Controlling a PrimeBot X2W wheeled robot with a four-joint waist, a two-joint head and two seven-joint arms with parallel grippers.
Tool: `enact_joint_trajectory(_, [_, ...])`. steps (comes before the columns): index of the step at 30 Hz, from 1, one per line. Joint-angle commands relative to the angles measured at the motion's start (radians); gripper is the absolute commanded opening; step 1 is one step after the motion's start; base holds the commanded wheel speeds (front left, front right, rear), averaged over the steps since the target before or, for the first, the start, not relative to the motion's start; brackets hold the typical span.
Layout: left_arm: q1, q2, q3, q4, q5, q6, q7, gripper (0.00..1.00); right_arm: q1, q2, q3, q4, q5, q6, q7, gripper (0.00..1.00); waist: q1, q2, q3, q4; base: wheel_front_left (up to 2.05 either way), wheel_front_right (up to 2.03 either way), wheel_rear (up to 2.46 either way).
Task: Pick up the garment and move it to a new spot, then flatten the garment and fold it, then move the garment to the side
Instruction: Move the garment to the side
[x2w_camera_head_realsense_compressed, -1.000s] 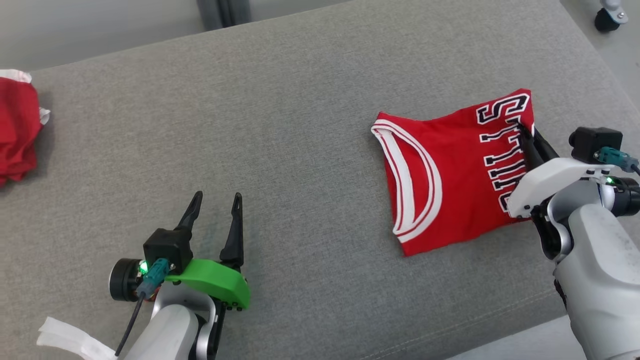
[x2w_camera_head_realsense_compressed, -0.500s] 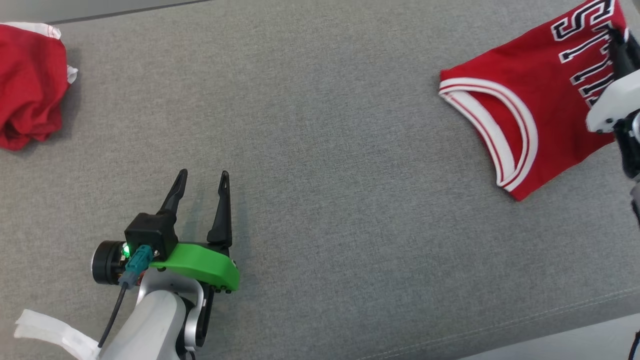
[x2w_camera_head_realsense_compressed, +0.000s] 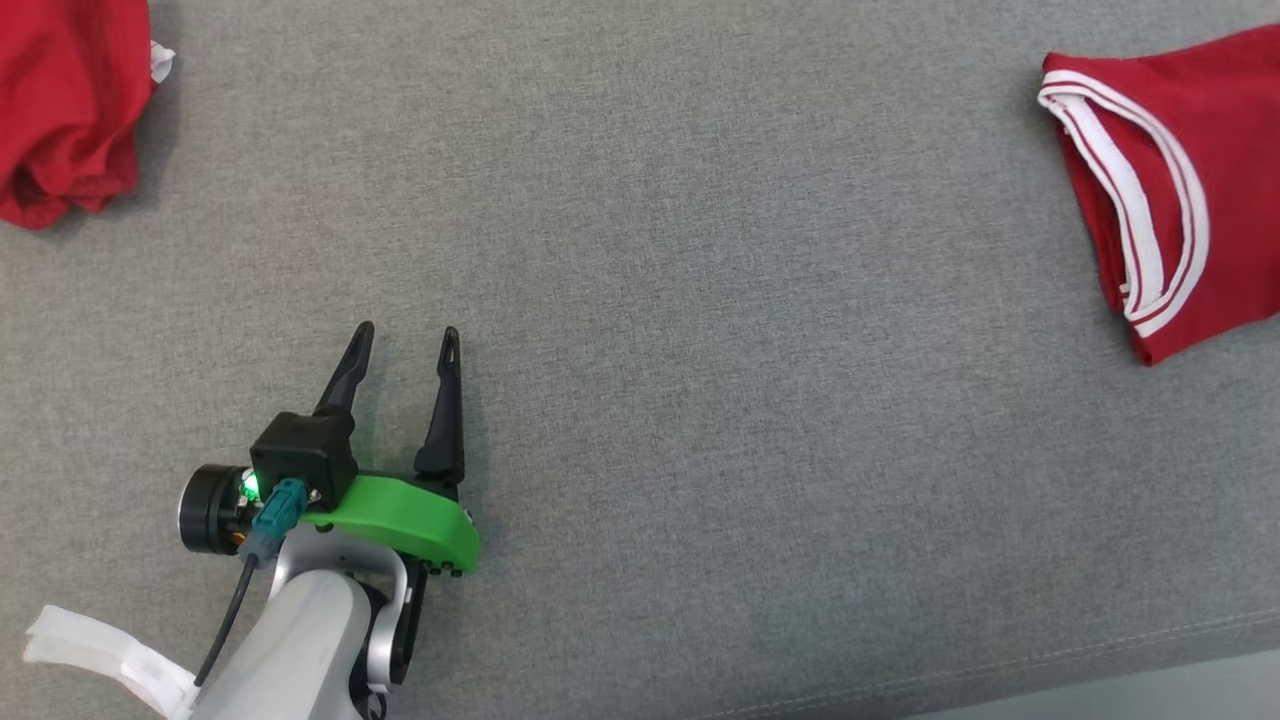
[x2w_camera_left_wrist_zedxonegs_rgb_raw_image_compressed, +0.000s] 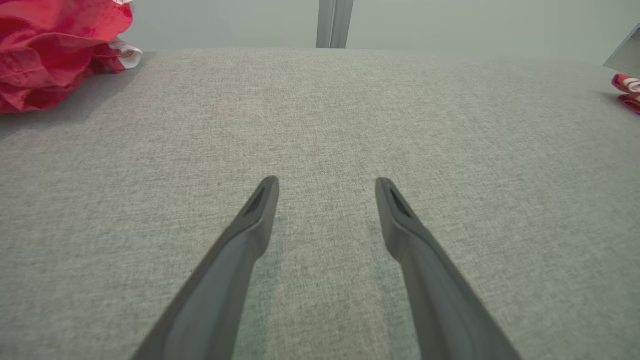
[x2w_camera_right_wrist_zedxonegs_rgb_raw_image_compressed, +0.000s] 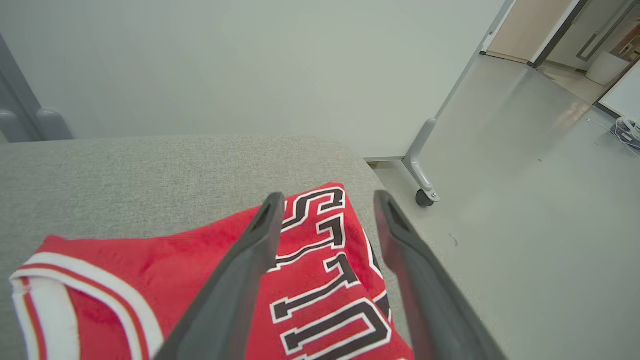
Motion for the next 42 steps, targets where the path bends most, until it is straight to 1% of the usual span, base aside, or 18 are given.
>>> enact_joint_trajectory(1, [-0.019, 0.006, 0.001, -0.001, 0.009, 0.008, 0.0, 1.0, 0.006, 0.002, -0.01, 0.01, -0.009, -0.002, -0.017, 1.0, -0.0001, 0.0, 0.0, 0.0, 0.0, 0.0, 0.0])
enact_joint_trajectory(3, [-0.024, 0.003, 0.001, 0.003, 0.008, 0.008, -0.006, 1.0, 0.011, 0.017, -0.018, 0.019, -0.022, -0.002, -0.04, 1.0, -0.0001, 0.0, -0.011, -0.003, 0.0, 0.0, 0.0])
enact_joint_trajectory(5, [-0.026, -0.002, 0.002, 0.008, 0.002, 0.006, -0.011, 1.0, 0.018, 0.039, -0.02, 0.014, -0.011, -0.002, -0.053, 1.0, -0.0001, 0.0, -0.024, -0.002, 0.0, 0.0, 0.0])
enact_joint_trajectory(9, [-0.032, -0.012, 0.009, 0.024, -0.01, 0.002, -0.022, 1.0, 0.047, 0.058, -0.008, -0.014, -0.006, -0.002, -0.073, 1.0, -0.0001, 0.0, -0.055, 0.002, 0.0, 0.0, 0.0])
enact_joint_trajectory(14, [-0.037, -0.028, 0.016, 0.057, -0.024, -0.009, -0.042, 1.0, 0.098, 0.103, 0.007, -0.061, -0.01, -0.002, -0.082, 1.0, -0.0001, 0.0, -0.106, 0.015, 0.0, 0.0, 0.0])
enact_joint_trajectory(22, [-0.011, -0.076, 0.027, 0.133, -0.048, -0.029, -0.063, 1.0, 0.226, 0.191, 0.061, -0.19, 0.004, -0.002, -0.072, 1.0, -0.0001, 0.0, -0.213, 0.062, 0.0, 0.0, 0.0])
enact_joint_trajectory(26, [0.013, -0.094, 0.044, 0.169, -0.055, -0.037, -0.07, 1.0, 0.307, 0.247, 0.075, -0.269, 0.012, -0.002, -0.062, 1.0, -0.0001, 0.0, -0.27, 0.094, 0.0, 0.0, 0.0])
enact_joint_trajectory(33, [0.073, -0.117, 0.08, 0.2, -0.046, -0.051, -0.071, 1.0, 0.456, 0.361, 0.058, -0.387, 0.01, -0.002, -0.058, 1.0, -0.0001, 0.0, -0.35, 0.142, 0.0, 0.0, 0.0])
enact_joint_trajectory(36, [0.108, -0.128, 0.098, 0.203, -0.034, -0.058, -0.071, 1.0, 0.523, 0.409, 0.049, -0.437, -0.011, -0.002, -0.06, 1.0, -0.0001, 0.0, -0.38, 0.157, 0.0, 0.0, 0.0])
enact_joint_trajectory(38, [0.131, -0.134, 0.107, 0.199, -0.023, -0.062, -0.071, 1.0, 0.566, 0.434, 0.049, -0.466, -0.019, -0.002, -0.06, 1.0, -0.0001, 0.0, -0.396, 0.163, 0.0, 0.0, 0.0])
enact_joint_trajectory(42, [0.167, -0.144, 0.117, 0.192, -0.002, -0.061, -0.071, 1.0, 0.645, 0.465, 0.052, -0.521, -0.034, -0.002, -0.061, 1.0, -0.0001, 0.0, -0.419, 0.169, 0.0, 0.0, 0.0])
